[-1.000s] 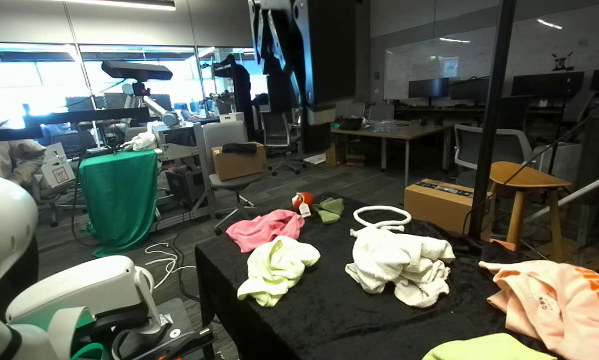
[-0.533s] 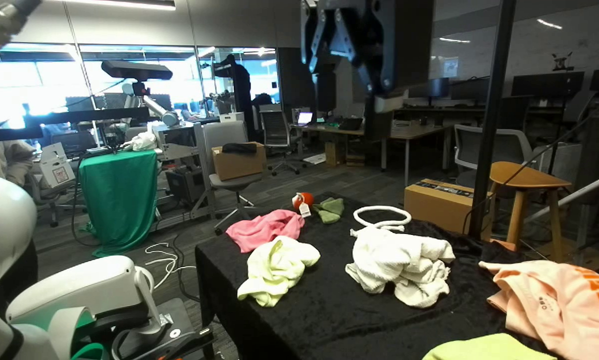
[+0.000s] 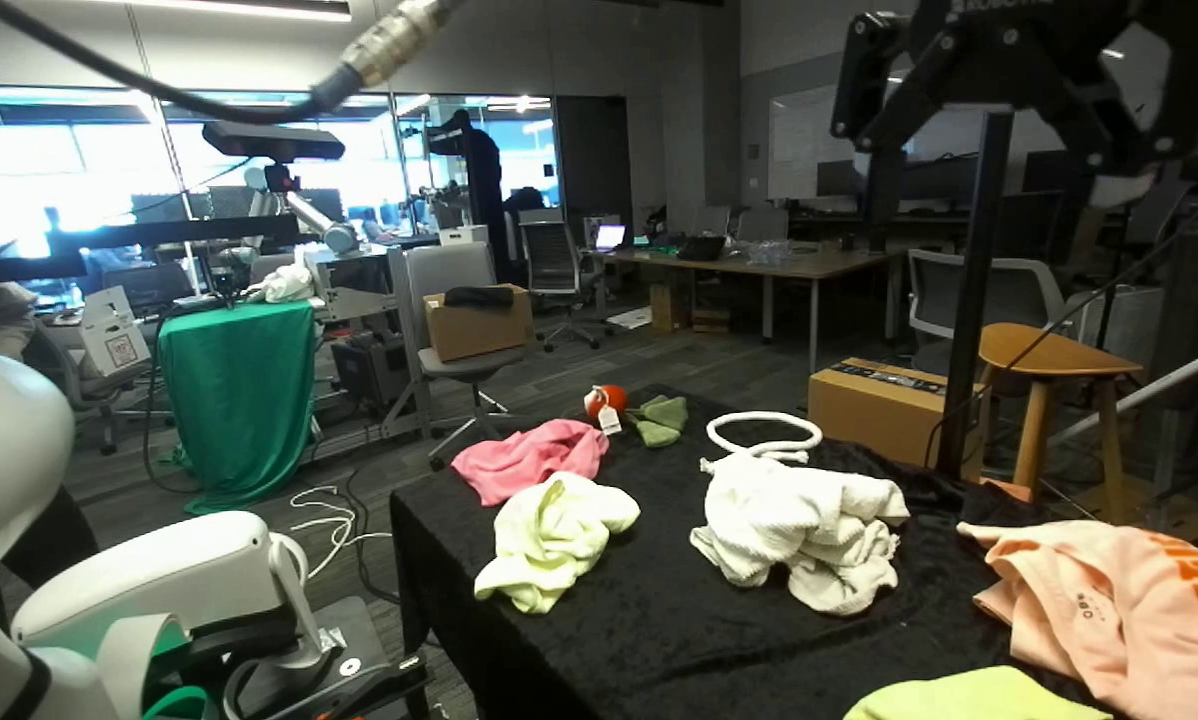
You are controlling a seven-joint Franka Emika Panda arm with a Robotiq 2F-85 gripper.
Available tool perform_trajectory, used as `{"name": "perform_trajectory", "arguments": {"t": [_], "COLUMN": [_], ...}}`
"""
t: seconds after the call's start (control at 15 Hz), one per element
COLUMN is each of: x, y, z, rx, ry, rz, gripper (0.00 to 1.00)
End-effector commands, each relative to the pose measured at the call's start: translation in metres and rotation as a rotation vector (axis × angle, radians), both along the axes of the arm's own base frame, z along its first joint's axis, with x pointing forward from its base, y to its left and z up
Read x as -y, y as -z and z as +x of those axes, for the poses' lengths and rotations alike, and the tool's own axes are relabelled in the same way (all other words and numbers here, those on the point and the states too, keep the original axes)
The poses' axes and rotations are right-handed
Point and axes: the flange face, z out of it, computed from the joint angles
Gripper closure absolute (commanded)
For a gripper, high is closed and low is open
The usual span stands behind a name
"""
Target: Pile the t-shirts, towels, rope and radish together
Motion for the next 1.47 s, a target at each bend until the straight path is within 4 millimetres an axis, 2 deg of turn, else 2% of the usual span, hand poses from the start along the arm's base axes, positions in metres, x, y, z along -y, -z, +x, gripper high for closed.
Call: {"name": "perform_trajectory", "arguments": {"t": [0.0,0.13,0.6,0.8,1.13,1.4], "x": [0.011,0.006,-0.032,-0.038,-0.036,-0.033], "y": [0.008,0.025,0.076,0.101,0.147,0.181], "z": [0.056,0.080,0.154,0.184,0.219,0.235], "rx": [0.015,0.004,0.052,0.088,0.083,0.045], "ry": [-0.063,-0.080,-0.021,0.046,0.172,0.249], "rz": [0.009,0.030,0.147,0.153,0.144,0.150], "gripper": [0.00,0.00,0.00,0.00,0.00,0.00]}}
